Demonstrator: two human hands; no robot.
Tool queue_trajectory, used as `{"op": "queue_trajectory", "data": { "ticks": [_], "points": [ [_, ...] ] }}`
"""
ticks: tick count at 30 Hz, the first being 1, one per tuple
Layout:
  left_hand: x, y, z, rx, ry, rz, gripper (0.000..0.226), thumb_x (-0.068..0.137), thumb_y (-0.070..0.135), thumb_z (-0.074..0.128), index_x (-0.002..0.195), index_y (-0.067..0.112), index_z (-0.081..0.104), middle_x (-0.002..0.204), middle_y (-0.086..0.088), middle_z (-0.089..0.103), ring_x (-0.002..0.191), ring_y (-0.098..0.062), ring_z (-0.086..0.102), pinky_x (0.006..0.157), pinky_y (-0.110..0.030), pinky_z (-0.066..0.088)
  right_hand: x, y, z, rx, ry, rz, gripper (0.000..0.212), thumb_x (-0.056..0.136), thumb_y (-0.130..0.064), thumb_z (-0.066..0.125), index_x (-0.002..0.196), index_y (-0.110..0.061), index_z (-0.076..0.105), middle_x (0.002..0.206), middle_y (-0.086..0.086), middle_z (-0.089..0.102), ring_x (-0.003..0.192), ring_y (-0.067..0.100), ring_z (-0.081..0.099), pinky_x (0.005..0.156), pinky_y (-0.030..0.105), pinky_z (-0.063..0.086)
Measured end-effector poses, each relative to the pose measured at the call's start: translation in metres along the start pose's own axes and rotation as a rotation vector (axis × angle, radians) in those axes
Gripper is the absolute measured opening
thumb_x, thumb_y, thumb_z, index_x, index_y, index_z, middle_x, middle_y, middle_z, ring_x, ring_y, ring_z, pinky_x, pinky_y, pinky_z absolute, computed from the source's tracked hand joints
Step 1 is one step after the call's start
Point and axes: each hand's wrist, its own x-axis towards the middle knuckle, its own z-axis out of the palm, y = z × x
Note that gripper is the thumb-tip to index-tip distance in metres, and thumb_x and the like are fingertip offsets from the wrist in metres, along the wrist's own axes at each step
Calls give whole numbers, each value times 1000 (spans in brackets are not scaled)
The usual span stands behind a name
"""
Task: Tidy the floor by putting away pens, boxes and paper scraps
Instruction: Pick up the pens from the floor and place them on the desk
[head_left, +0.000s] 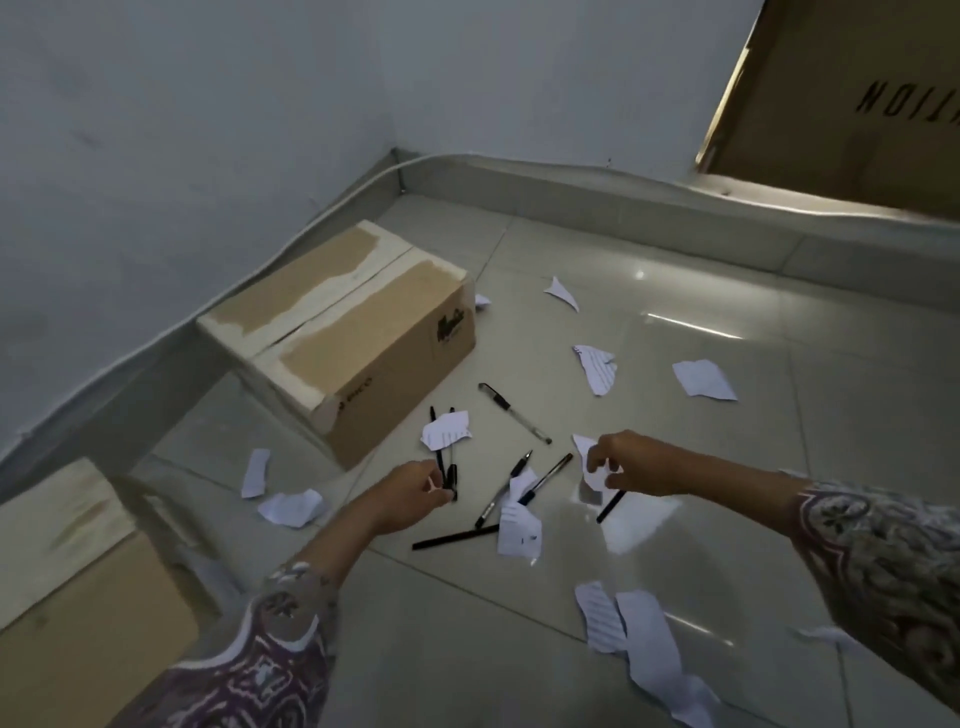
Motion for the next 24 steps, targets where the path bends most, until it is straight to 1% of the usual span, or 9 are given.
{"op": "queue_trajectory", "data": {
  "ticks": [3,5,8,10,13,15,18,21,24],
  "points": [
    [15,12,-3,159,-50,57,27,94,30,48,108,7,54,120,-12,56,96,-21,50,71,-27,36,-3,25,20,-73,10,39,30,88,-13,57,118,-12,57,121,8,56,110,21,51,77,20,33],
    [21,24,-11,220,-50,75,31,95,30,47,111,4,53,121,-14,53,100,-23,49,73,-26,34,-5,33,26,-68,27,63,30,87,-13,59,117,-11,58,120,8,57,110,21,53,80,24,37],
    [21,38,-12,242,-65,89,30,96,32,45,105,5,54,113,-14,50,96,-21,46,71,-27,34,-10,41,34,-4,97,116,27,84,-13,63,109,-7,62,114,11,62,101,23,58,79,24,40],
    [21,41,-8,198,-39,117,35,95,34,46,111,4,54,118,-11,51,103,-22,49,77,-27,38,-10,45,44,55,158,162,24,83,-15,65,105,-5,64,109,11,64,91,22,58,73,22,39],
    [26,36,3,148,16,150,33,94,33,48,109,4,54,118,-13,55,98,-20,50,77,-26,39,-3,53,63,235,249,268,17,84,-15,64,91,0,66,90,14,65,78,23,59,67,25,40],
    [32,29,11,129,-9,145,28,94,31,49,105,6,53,113,-14,59,93,-23,54,75,-26,39,2,54,71,379,303,364,16,85,-15,63,77,-1,62,74,11,61,70,24,58,63,29,42],
    [41,20,21,105,-35,125,27,93,32,50,106,8,50,108,-12,59,93,-24,56,75,-29,40,16,57,78,494,390,523,35,88,-20,60,57,-10,48,59,3,50,59,19,50,58,29,40],
    [46,13,28,128,-15,125,23,93,31,50,102,11,51,99,-6,56,86,-21,53,73,-29,39,31,60,84,507,459,620,37,88,-27,59,60,-12,42,68,6,51,68,23,52,61,29,37],
    [47,1,34,161,35,126,14,92,29,51,89,18,44,97,-5,55,82,-18,48,70,-28,36,43,64,86,542,506,678,29,85,-19,62,65,-7,44,77,11,52,73,25,52,62,29,37]
  ]
}}
